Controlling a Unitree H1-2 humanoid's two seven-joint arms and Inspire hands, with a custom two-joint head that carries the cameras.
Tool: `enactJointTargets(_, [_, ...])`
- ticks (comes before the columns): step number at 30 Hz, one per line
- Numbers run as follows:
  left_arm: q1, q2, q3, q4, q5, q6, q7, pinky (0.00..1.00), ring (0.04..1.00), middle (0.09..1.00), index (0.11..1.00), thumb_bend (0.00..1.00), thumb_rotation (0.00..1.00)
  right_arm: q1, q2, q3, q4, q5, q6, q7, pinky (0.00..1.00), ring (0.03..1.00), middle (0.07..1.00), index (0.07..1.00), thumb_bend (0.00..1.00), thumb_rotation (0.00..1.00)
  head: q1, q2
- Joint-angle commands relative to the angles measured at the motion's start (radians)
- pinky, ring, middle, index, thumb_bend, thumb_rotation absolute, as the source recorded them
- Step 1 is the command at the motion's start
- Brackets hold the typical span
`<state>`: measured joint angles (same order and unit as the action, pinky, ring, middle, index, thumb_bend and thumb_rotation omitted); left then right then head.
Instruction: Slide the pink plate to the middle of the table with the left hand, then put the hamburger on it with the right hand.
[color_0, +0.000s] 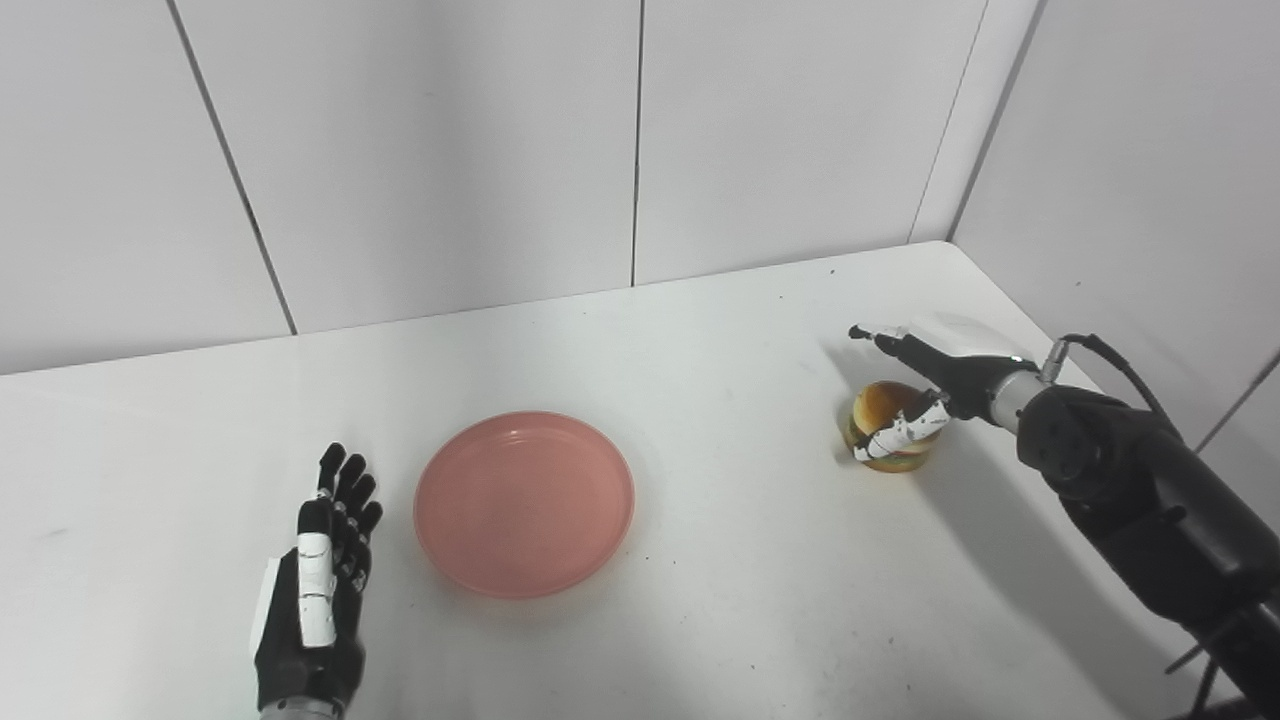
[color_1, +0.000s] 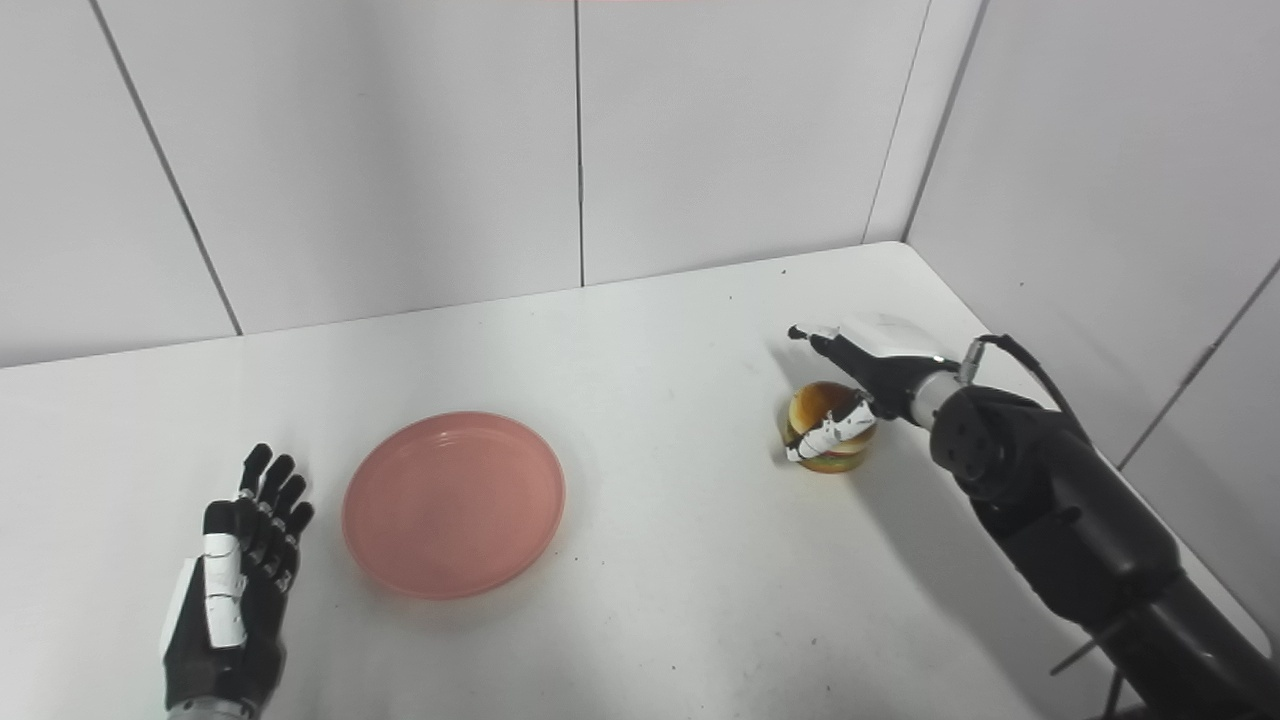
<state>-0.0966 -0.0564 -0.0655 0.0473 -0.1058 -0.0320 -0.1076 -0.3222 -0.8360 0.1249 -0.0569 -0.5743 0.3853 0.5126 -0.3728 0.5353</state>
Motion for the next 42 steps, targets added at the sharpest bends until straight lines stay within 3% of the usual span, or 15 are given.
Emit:
enactJointTargets(1, [0.031,0.017,0.007,0.043,-0.004,-0.017,-0.011,1.0,1.0,1.0,1.0,0.77,1.0,-0.024,-0.022,-0.01,-0.002,-0.002,-0.041,-0.031,0.89,0.946,0.949,0.935,1.0,0.35,0.001,0.003])
enactJointTargets(5, [0.037,0.018,0.003,0.024,-0.005,0.004,-0.01,1.0,1.0,1.0,1.0,0.78,1.0,-0.019,-0.015,-0.006,0.024,0.001,-0.062,-0.036,0.91,0.966,0.967,0.947,1.0,0.34,0.003,0.004])
enactJointTargets(10, [0.038,0.016,0.0,0.027,-0.005,0.003,-0.008,1.0,1.0,1.0,1.0,0.78,1.0,-0.017,0.001,0.008,0.04,-0.003,-0.041,-0.028,0.87,0.968,0.978,0.949,1.0,0.33,0.01,0.005])
enactJointTargets(12, [0.04,0.014,0.0,0.031,-0.004,-0.004,-0.007,1.0,1.0,1.0,1.0,0.78,1.0,-0.016,0.013,0.008,0.058,0.008,-0.041,-0.03,0.78,0.948,0.979,0.931,0.99,0.26,0.013,0.007])
enactJointTargets(16, [0.041,0.012,-0.003,0.026,0.001,-0.002,-0.002,1.0,1.0,1.0,1.0,0.78,1.0,-0.014,0.028,0.012,0.093,0.008,-0.065,-0.062,0.76,0.922,0.944,0.892,0.94,0.18,0.016,0.01])
enactJointTargets(20, [0.044,0.008,-0.005,0.019,0.003,0.0,0.002,1.0,1.0,1.0,1.0,0.77,1.0,-0.006,0.047,-0.011,0.128,0.04,-0.126,-0.132,0.57,0.627,0.772,0.747,0.83,0.02,0.021,0.011])
enactJointTargets(21, [0.044,0.007,-0.006,0.019,0.004,-0.002,0.002,1.0,1.0,1.0,1.0,0.77,1.0,-0.002,0.052,-0.02,0.134,0.048,-0.143,-0.153,0.54,0.582,0.697,0.711,0.77,0.01,0.023,0.012])
enactJointTargets(22, [0.044,0.006,-0.006,0.019,0.004,-0.003,0.001,1.0,1.0,1.0,1.0,0.77,1.0,0.0,0.055,-0.024,0.137,0.051,-0.152,-0.167,0.52,0.546,0.576,0.66,0.65,0.0,0.023,0.012])
enactJointTargets(25, [0.045,0.005,-0.009,0.016,0.004,0.0,0.002,1.0,1.0,1.0,1.0,0.78,1.0,0.005,0.073,-0.048,0.159,0.066,-0.19,-0.231,0.48,0.458,0.506,0.538,0.54,0.0,0.03,0.011])
enactJointTargets(29, [0.046,0.004,-0.012,0.012,0.009,0.004,0.006,1.0,1.0,1.0,1.0,0.77,1.0,0.006,0.086,-0.066,0.136,0.06,-0.184,-0.266,0.44,0.46,0.504,0.475,0.52,0.0,0.034,0.013])
enactJointTargets(34, [0.049,-0.003,-0.015,0.009,0.013,0.004,0.015,1.0,1.0,1.0,1.0,0.76,1.0,0.004,0.092,-0.078,0.089,0.051,-0.146,-0.259,0.46,0.463,0.505,0.471,0.52,0.0,0.047,0.013])
enactJointTargets(37, [0.05,-0.005,-0.019,0.013,0.016,-0.004,0.015,1.0,1.0,1.0,1.0,0.76,1.0,0.002,0.096,-0.083,0.063,0.041,-0.138,-0.261,0.42,0.446,0.503,0.484,0.52,0.0,0.056,0.014])
enactJointTargets(42, [0.053,-0.014,-0.026,0.01,0.02,0.008,0.017,1.0,1.0,1.0,1.0,0.79,1.0,-0.011,0.12,-0.104,-0.016,0.063,-0.125,-0.252,0.42,0.442,0.499,0.489,0.52,0.0,0.11,0.019])
